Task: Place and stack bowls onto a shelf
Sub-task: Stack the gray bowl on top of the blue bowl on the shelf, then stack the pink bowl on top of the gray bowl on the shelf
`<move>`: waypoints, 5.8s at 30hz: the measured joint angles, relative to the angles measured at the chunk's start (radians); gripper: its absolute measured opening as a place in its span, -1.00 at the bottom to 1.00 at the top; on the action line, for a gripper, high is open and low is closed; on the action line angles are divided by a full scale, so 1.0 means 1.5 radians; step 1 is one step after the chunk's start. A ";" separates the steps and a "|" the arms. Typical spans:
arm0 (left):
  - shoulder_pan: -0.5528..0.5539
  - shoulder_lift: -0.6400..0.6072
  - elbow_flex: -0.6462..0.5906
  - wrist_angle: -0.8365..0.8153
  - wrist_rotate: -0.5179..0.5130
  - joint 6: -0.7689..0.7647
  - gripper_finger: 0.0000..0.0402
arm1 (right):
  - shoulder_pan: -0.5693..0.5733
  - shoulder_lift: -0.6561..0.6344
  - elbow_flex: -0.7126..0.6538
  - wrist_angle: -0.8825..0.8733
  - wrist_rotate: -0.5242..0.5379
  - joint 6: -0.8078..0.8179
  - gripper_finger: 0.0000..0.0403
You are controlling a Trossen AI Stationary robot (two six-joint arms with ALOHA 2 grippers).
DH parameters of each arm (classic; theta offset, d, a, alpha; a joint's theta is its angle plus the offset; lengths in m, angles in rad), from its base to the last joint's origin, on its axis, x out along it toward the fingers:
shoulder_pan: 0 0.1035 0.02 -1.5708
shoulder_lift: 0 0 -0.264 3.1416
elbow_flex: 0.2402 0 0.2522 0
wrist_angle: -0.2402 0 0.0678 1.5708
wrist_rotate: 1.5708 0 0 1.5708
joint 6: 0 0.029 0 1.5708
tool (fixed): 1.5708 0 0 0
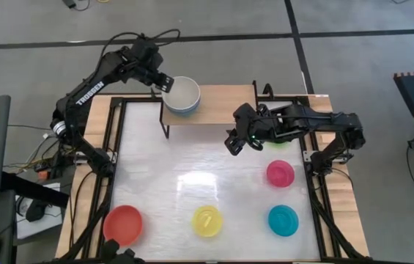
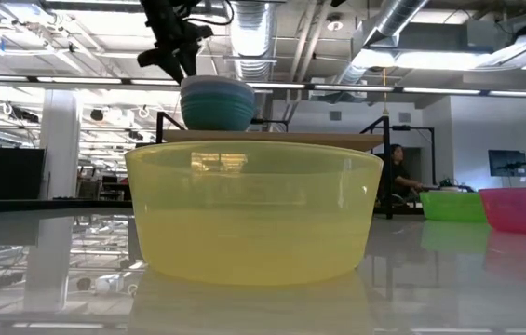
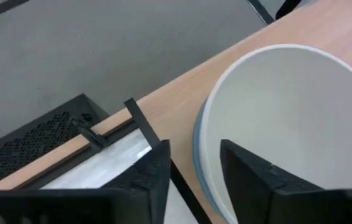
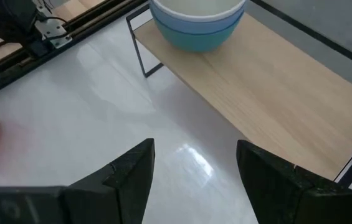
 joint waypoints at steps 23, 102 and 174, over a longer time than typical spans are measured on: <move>-0.303 -0.294 -0.134 -0.083 -0.159 -0.187 -0.19 | -0.003 0.148 0.001 0.240 -0.193 -0.023 0.26; -1.073 -0.279 -0.591 0.074 0.070 -0.333 -0.19 | 0.089 0.664 0.214 0.832 -0.364 0.073 0.26; -1.035 -0.279 -0.743 0.218 0.016 -0.402 -1.00 | 0.180 0.357 0.202 0.129 -0.044 0.141 0.26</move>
